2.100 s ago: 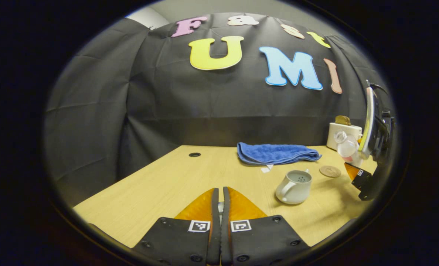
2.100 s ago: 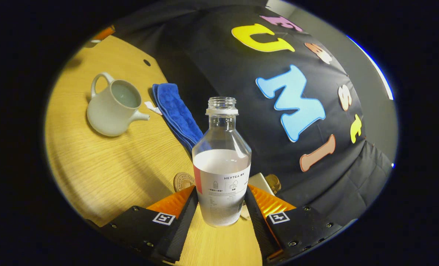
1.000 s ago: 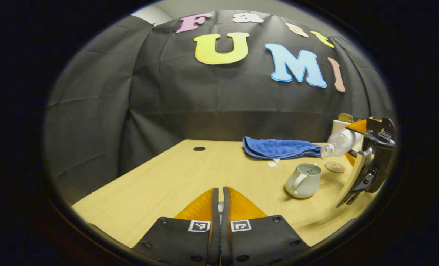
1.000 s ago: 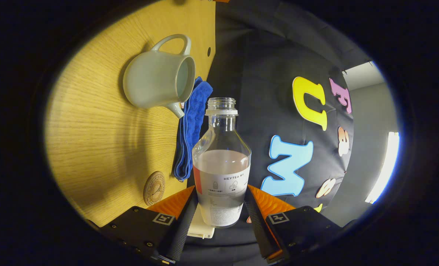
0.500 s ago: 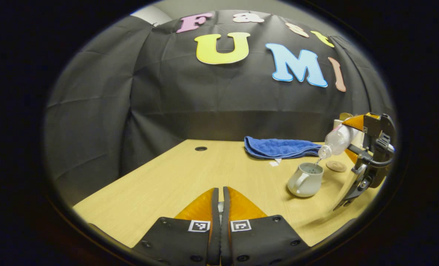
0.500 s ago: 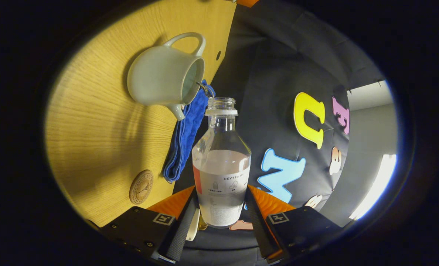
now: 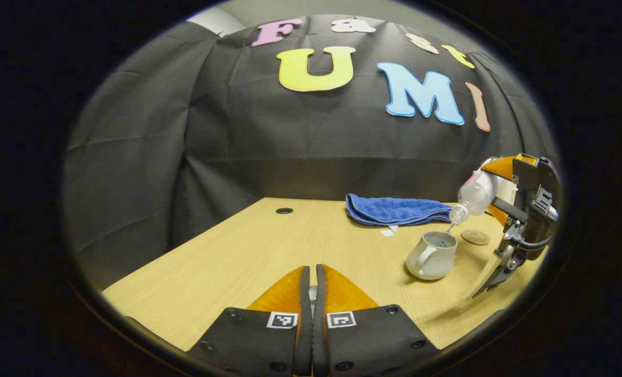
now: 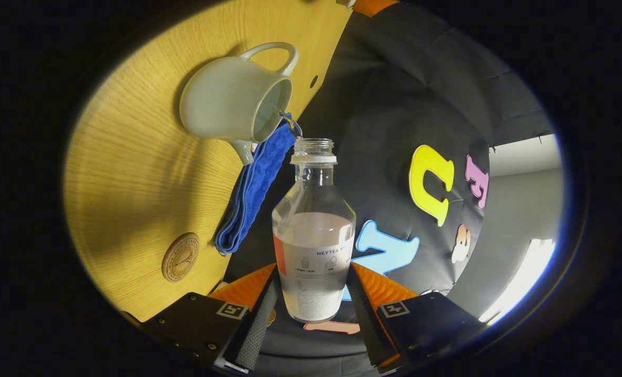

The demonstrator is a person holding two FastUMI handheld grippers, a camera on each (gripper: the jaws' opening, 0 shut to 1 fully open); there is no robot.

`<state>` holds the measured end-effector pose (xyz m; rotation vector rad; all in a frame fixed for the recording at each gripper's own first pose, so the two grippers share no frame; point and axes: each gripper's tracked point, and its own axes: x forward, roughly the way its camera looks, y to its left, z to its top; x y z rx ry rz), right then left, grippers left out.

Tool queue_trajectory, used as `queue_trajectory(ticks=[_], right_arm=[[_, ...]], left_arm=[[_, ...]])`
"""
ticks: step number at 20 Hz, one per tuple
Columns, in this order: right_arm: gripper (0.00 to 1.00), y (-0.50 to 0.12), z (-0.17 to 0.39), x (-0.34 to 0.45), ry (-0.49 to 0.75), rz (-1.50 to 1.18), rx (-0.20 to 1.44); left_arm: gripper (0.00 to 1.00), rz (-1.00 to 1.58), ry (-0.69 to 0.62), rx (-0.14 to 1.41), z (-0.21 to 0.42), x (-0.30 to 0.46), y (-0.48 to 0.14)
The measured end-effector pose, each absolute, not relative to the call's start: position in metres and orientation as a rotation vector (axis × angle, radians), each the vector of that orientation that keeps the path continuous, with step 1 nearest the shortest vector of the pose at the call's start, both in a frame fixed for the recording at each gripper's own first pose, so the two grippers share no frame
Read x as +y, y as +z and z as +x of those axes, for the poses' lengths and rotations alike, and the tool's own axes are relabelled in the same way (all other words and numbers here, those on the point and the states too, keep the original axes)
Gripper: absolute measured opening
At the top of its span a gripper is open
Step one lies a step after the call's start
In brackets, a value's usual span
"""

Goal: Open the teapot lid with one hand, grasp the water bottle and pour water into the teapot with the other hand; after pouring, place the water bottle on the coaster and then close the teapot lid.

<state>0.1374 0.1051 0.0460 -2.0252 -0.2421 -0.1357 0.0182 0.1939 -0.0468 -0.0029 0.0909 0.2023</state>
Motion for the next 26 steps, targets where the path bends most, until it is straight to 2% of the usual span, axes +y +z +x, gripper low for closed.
queue_trajectory(ticks=[26], right_arm=[[0.76,0.072,0.141,0.122,-0.171,-2.219,-0.396]], left_arm=[[0.07,-0.005,0.200,0.090,0.018,0.194,-0.047]])
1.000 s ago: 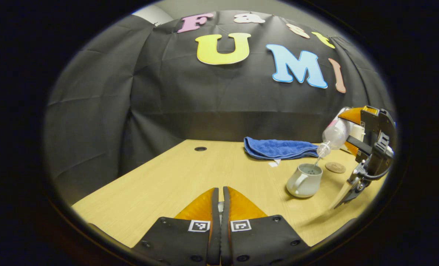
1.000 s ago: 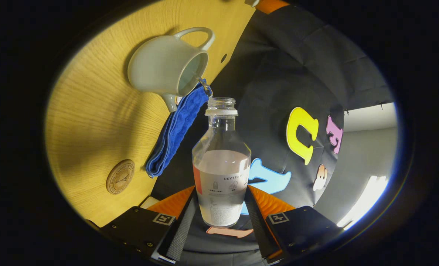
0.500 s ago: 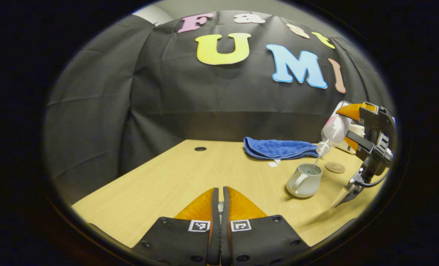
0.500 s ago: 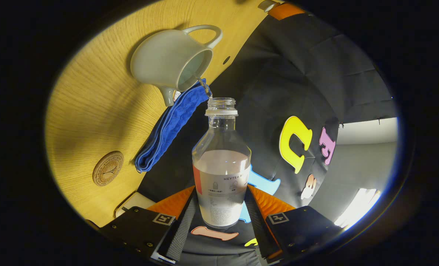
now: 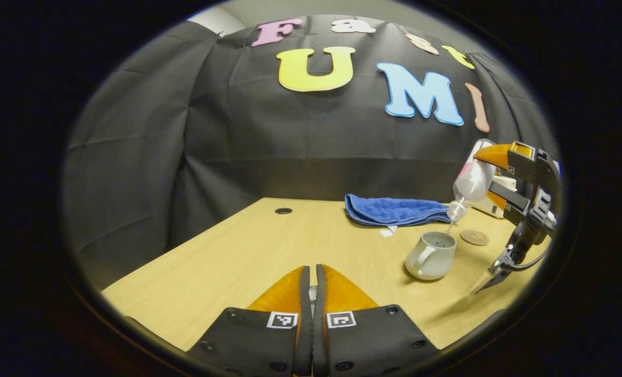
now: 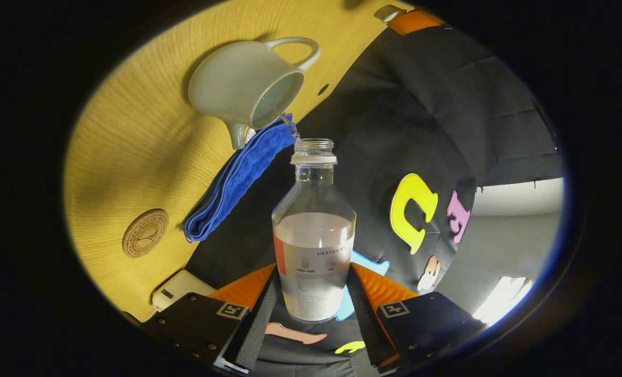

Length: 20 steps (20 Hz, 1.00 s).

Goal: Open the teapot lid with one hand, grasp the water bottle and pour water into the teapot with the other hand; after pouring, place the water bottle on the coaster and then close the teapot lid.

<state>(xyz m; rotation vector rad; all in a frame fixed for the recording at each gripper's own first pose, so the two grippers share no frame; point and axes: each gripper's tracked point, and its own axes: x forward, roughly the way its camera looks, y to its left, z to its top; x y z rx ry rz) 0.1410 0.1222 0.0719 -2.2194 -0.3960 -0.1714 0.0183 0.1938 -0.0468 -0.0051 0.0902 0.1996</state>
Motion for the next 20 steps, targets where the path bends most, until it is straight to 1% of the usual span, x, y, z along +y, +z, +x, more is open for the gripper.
queue_trajectory(ticks=[3,15,20], right_arm=[[0.76,0.072,0.142,0.124,-0.168,-2.234,-0.405],[0.76,0.077,0.139,0.138,-0.166,-2.305,-0.495],[0.76,0.072,0.141,0.141,-0.156,-2.344,-0.508]], left_arm=[[0.06,-0.005,0.199,0.092,0.018,0.193,-0.046],[0.07,-0.003,0.196,0.095,0.019,0.193,-0.047],[0.07,-0.002,0.194,0.096,0.019,0.193,-0.047]])
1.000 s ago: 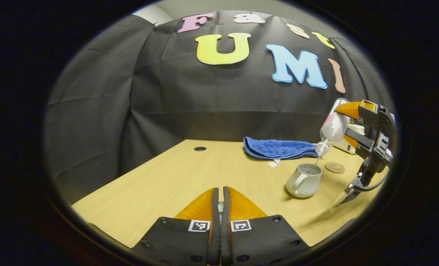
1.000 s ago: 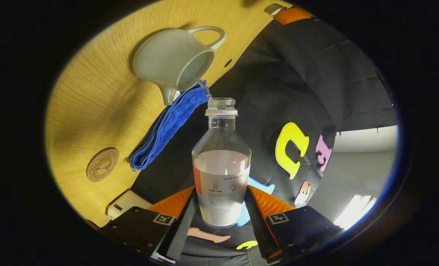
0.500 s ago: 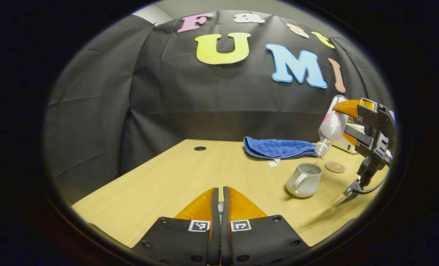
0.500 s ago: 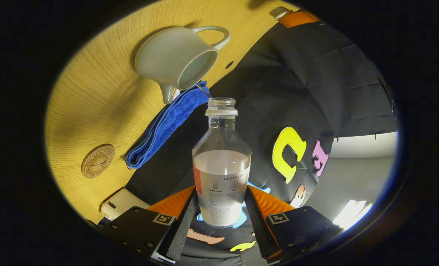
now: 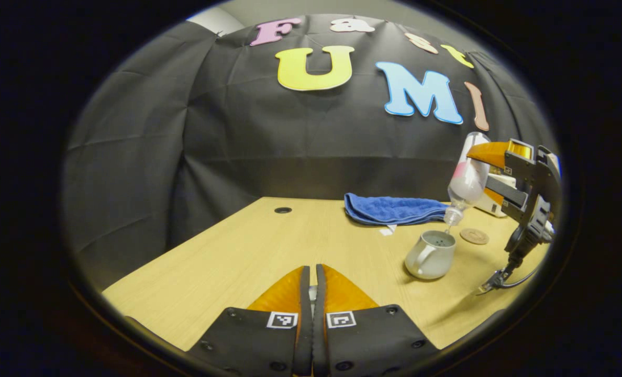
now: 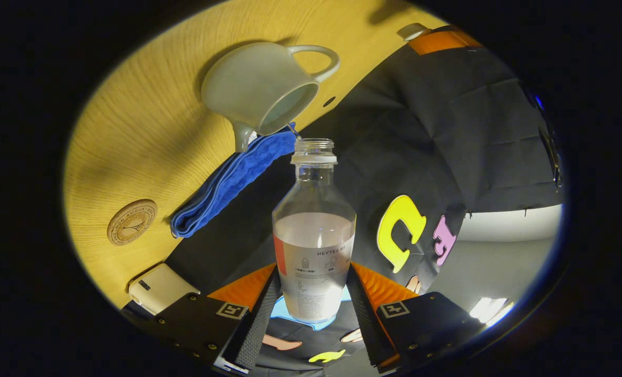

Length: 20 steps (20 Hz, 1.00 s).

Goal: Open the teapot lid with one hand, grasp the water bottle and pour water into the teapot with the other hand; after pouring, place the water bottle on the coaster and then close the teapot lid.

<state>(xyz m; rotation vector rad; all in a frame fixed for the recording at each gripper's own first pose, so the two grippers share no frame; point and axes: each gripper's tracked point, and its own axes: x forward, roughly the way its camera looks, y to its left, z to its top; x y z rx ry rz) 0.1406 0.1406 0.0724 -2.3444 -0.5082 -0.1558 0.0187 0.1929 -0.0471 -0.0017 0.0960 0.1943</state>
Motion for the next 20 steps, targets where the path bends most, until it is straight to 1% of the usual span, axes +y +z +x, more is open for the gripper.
queue_trajectory(ticks=[2,5,7,10,14,17,20], right_arm=[[0.76,0.073,0.140,0.143,-0.166,-2.361,-0.526],[0.76,0.066,0.142,0.138,-0.131,-2.300,-0.477],[0.76,0.061,0.142,0.134,-0.092,-2.204,-0.422],[0.76,0.033,0.146,0.117,0.018,-1.929,-0.228],[0.77,0.005,0.139,0.110,0.095,-1.560,-0.079],[0.77,-0.001,0.135,0.104,0.127,-1.266,-0.021],[0.77,0.006,0.146,0.091,0.142,-0.950,0.017]], left_arm=[[0.07,-0.001,0.193,0.097,0.019,0.193,-0.048],[0.06,-0.001,0.193,0.096,0.020,0.193,-0.046],[0.07,-0.001,0.193,0.097,0.019,0.193,-0.047],[0.06,-0.002,0.194,0.093,0.019,0.193,-0.047],[0.07,-0.002,0.193,0.095,0.019,0.193,-0.047],[0.07,-0.003,0.193,0.092,0.018,0.193,-0.046],[0.06,-0.002,0.195,0.095,0.019,0.193,-0.047]])
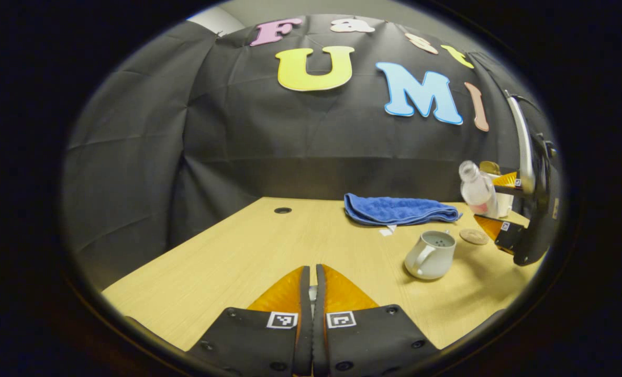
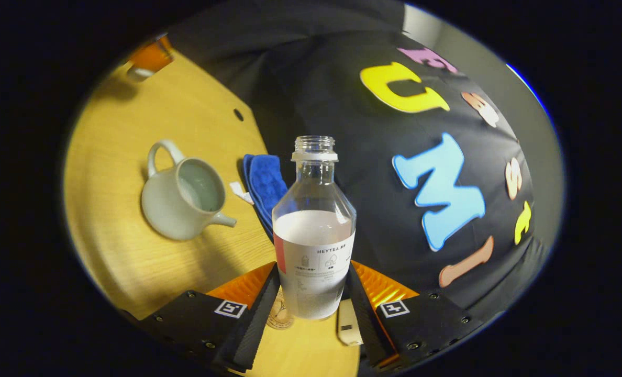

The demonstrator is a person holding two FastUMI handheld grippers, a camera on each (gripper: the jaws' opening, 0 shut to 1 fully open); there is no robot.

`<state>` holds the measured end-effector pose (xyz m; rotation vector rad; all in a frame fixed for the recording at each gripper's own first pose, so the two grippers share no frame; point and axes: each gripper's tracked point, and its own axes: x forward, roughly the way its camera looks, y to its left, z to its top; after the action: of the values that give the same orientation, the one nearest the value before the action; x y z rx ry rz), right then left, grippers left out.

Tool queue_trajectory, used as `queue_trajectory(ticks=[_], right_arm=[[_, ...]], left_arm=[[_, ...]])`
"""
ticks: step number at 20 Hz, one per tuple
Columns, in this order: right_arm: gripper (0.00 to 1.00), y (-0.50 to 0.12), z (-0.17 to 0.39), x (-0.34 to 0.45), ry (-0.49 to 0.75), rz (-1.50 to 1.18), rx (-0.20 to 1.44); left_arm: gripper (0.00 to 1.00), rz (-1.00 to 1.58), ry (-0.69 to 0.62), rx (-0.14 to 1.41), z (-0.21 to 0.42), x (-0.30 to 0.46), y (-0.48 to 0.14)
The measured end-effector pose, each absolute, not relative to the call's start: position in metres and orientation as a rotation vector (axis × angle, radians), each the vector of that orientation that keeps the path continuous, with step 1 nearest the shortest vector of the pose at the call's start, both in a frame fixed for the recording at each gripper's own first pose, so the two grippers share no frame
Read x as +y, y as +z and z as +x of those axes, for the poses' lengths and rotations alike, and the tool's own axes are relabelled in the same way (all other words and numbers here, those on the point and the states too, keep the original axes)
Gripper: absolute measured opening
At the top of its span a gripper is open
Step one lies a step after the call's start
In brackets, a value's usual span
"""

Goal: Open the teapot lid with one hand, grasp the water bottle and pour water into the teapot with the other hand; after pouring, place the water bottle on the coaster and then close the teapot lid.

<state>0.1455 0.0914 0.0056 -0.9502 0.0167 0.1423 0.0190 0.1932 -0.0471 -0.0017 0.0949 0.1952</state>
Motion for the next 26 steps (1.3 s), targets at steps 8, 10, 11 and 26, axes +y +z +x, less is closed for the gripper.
queue_trajectory(ticks=[8,10,11,26], right_arm=[[0.77,-0.013,0.171,0.055,0.131,-0.373,0.124],[0.77,-0.014,0.176,0.048,0.117,-0.299,0.142],[0.77,-0.009,0.179,0.047,0.115,-0.267,0.144],[0.84,-0.019,0.191,0.026,0.085,-0.111,0.180]], left_arm=[[0.07,0.001,0.197,0.100,0.020,0.193,-0.048],[0.07,0.002,0.198,0.100,0.020,0.193,-0.049],[0.07,0.002,0.198,0.101,0.020,0.193,-0.048],[0.07,0.007,0.207,0.104,0.021,0.193,-0.051]])
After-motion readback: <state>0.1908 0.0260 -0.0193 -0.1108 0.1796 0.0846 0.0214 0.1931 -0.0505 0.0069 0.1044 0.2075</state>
